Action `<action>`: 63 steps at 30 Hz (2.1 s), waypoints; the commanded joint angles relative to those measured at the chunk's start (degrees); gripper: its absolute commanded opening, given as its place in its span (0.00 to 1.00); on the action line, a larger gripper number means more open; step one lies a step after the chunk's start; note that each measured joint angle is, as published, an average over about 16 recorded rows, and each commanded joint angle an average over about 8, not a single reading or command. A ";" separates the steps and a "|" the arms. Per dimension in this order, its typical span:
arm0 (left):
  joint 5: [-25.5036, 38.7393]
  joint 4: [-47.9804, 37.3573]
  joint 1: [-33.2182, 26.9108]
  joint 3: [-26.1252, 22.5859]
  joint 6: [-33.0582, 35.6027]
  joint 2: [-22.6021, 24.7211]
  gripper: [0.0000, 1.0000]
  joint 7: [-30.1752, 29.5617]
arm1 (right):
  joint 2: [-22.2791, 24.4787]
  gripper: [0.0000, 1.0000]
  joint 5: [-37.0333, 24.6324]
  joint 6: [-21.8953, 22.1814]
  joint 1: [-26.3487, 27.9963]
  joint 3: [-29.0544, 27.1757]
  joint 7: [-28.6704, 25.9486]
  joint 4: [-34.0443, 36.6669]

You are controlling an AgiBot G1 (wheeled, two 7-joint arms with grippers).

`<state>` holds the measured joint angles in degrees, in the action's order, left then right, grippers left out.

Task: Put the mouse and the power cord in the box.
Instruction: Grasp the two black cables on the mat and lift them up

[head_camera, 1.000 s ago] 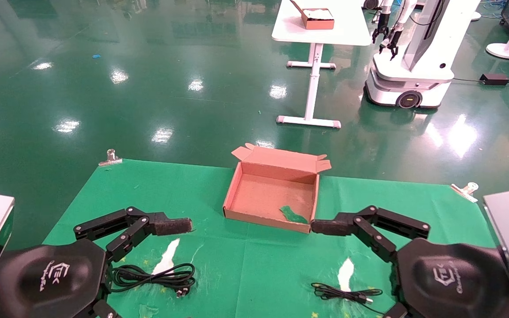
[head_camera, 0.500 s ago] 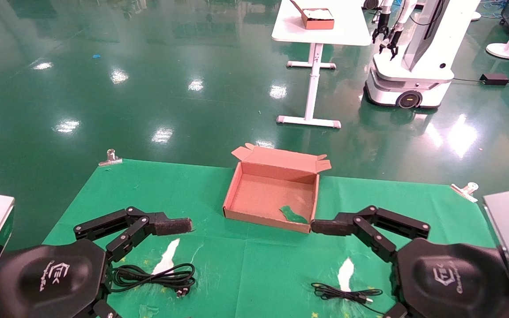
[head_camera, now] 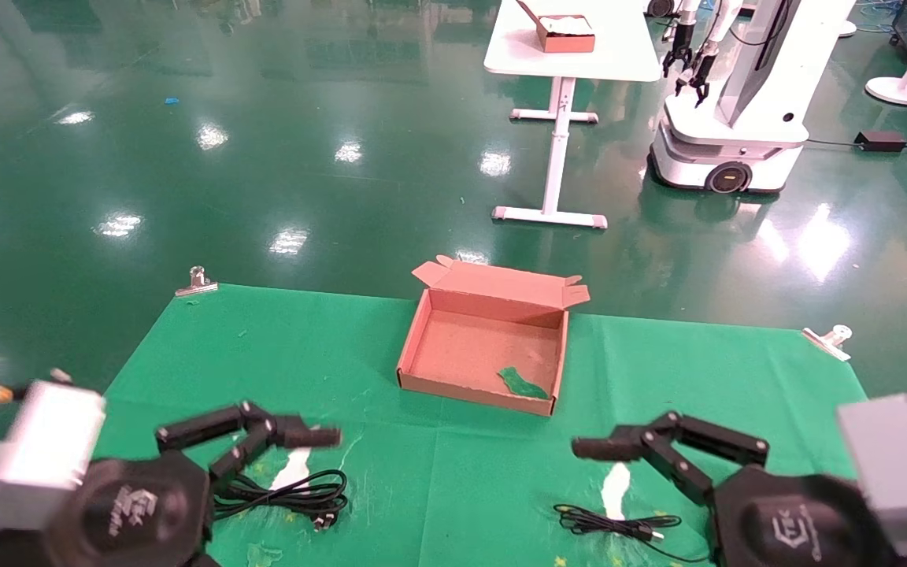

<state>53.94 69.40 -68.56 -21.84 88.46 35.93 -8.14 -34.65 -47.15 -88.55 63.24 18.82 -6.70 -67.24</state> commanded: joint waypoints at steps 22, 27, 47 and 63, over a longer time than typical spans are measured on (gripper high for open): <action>31.08 -33.66 -25.73 -25.64 2.17 14.27 1.00 19.43 | -10.19 1.00 -31.08 -1.76 25.24 18.02 22.75 33.22; 29.86 -35.41 -27.77 -28.46 2.72 13.88 1.00 20.41 | -11.12 1.00 -31.25 -2.60 27.37 20.95 26.33 36.74; 11.24 -2.44 -17.94 -28.98 -6.52 -7.66 1.00 0.86 | -8.32 1.00 -16.69 -2.88 28.26 33.95 28.66 32.48; 5.57 8.23 -7.75 -27.41 -21.34 -16.79 1.00 -1.77 | -14.28 1.00 -13.66 -2.51 33.07 42.56 31.97 39.40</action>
<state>59.74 77.62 -76.61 -49.29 67.51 19.28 -10.15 -48.85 -60.66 -91.05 95.91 61.34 25.20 -28.03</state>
